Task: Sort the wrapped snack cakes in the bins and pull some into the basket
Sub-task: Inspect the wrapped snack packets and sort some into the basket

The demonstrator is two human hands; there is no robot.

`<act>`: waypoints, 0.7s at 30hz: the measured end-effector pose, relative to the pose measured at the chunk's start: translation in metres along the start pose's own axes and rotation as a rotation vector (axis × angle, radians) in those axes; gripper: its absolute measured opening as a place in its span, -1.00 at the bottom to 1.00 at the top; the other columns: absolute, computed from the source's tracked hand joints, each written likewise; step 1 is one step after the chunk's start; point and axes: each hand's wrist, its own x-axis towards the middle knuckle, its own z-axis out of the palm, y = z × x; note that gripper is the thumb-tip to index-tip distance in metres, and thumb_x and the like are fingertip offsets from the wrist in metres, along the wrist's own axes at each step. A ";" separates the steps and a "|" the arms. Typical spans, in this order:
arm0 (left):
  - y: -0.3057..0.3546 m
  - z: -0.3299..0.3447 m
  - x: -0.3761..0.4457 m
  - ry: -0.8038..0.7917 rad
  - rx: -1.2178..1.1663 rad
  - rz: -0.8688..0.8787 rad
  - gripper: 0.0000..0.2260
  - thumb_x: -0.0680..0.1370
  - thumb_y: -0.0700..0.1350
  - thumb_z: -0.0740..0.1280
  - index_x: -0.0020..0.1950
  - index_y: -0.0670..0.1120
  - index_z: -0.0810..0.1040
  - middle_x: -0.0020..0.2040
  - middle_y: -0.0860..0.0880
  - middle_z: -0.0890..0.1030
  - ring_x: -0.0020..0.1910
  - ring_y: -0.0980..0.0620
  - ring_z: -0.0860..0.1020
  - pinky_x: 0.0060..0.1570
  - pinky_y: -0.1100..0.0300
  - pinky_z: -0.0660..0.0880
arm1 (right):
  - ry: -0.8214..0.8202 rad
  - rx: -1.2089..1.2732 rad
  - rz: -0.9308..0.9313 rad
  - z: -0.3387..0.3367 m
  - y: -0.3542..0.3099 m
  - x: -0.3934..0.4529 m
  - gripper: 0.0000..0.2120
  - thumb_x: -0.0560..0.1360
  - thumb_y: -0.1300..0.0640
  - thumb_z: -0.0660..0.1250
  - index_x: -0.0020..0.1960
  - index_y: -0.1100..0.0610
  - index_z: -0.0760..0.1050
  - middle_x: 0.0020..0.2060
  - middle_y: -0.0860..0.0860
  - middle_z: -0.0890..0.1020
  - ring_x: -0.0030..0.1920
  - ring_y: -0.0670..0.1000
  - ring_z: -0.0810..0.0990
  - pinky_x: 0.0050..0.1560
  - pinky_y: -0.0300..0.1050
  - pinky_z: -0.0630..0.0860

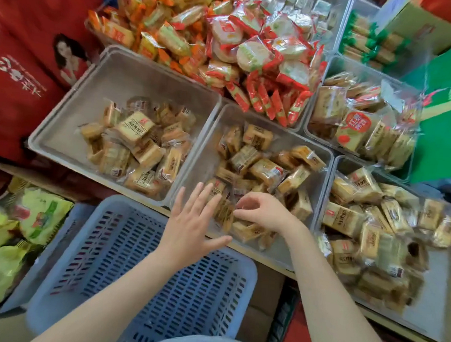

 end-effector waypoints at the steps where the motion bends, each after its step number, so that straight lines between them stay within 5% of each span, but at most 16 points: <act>1: 0.004 0.003 0.000 -0.013 0.011 -0.022 -0.14 0.56 0.51 -0.06 0.58 -0.09 0.35 0.62 -0.11 0.27 0.63 -0.10 0.17 0.56 -0.21 -0.06 | -0.023 -0.036 0.004 0.001 0.007 -0.002 -0.73 0.51 -0.08 0.48 0.15 -0.02 0.61 0.03 -0.10 0.66 0.04 -0.10 0.63 0.02 -0.18 0.58; 7: 0.008 0.003 0.003 -0.054 0.025 -0.091 -0.08 0.52 0.56 -0.14 0.56 -0.07 0.39 0.58 -0.07 0.37 0.59 -0.09 0.24 0.55 -0.22 -0.04 | -0.149 -0.061 0.031 0.005 0.037 -0.020 -0.51 0.48 -0.21 0.48 0.35 -0.11 0.52 0.23 -0.08 0.55 0.24 -0.04 0.52 0.17 -0.15 0.45; 16: 0.010 -0.007 0.004 -0.077 -0.034 -0.094 -0.04 0.46 0.60 -0.19 0.57 -0.02 0.37 0.52 0.01 0.44 0.56 -0.02 0.31 0.58 -0.15 -0.06 | -0.063 0.151 -0.045 0.015 0.041 -0.042 -0.68 0.56 0.02 0.45 0.31 -0.09 0.57 0.21 -0.12 0.61 0.17 -0.16 0.56 0.17 -0.16 0.46; 18: 0.012 -0.014 0.007 -0.086 -0.168 -0.054 -0.14 0.45 0.57 -0.03 0.57 0.07 0.35 0.51 0.09 0.44 0.52 0.08 0.34 0.59 -0.07 0.02 | -0.048 0.293 -0.098 0.017 0.035 -0.051 -0.71 0.57 0.07 0.45 0.28 -0.07 0.60 0.17 -0.12 0.63 0.08 -0.20 0.61 0.05 -0.26 0.51; 21: 0.019 -0.028 0.011 -0.134 -0.524 -0.023 -0.45 0.48 0.31 0.42 0.40 0.12 0.53 0.26 0.17 0.62 0.24 0.21 0.53 0.39 0.05 0.40 | -0.029 0.520 -0.141 0.024 0.030 -0.059 -0.74 0.56 0.15 0.45 0.23 -0.02 0.61 0.15 -0.01 0.68 0.14 -0.03 0.67 0.18 -0.11 0.61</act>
